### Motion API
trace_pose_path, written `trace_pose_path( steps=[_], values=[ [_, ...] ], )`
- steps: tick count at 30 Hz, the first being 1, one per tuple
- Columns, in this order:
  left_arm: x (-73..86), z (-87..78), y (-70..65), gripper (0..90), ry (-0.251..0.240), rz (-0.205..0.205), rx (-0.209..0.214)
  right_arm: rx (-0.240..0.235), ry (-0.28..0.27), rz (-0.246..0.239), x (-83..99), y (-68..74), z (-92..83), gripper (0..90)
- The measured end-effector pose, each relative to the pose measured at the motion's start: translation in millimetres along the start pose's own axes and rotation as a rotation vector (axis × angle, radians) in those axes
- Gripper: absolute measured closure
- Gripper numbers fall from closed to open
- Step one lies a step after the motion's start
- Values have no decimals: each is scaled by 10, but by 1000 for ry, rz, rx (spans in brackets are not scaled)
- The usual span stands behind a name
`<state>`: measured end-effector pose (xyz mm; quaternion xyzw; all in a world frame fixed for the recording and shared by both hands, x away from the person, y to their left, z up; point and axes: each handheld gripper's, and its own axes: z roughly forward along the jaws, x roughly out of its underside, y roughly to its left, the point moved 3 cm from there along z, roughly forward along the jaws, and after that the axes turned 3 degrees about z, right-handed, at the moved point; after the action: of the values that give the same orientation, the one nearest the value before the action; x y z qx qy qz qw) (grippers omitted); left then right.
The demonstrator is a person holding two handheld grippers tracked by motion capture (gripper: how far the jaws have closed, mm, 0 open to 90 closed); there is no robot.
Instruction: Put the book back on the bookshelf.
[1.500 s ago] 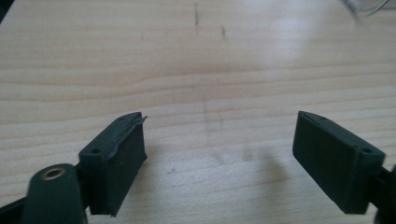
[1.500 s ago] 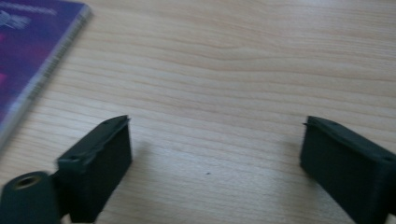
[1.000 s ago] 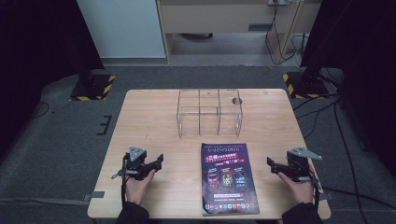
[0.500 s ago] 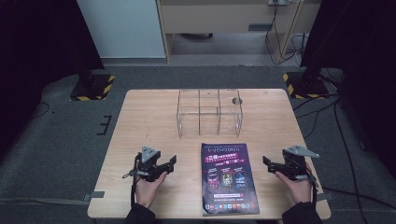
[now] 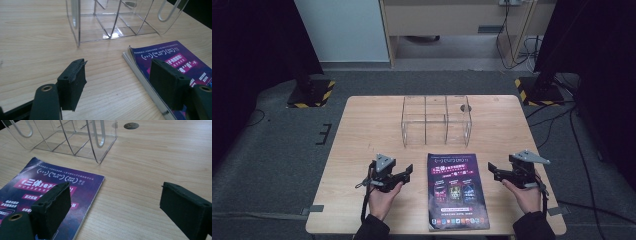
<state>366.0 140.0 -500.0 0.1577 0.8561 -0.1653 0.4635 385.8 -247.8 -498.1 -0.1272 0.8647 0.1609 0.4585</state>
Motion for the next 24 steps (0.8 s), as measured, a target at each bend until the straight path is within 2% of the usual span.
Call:
trace_pose_path(
  steps=[15,24],
  values=[
    [72,288,-302,283,43,31,27,-17,29,-24,49,120,103,107],
    [161,440,-395,290,79,15,47,-31,43,-46,103,193,169,109]
  ],
)
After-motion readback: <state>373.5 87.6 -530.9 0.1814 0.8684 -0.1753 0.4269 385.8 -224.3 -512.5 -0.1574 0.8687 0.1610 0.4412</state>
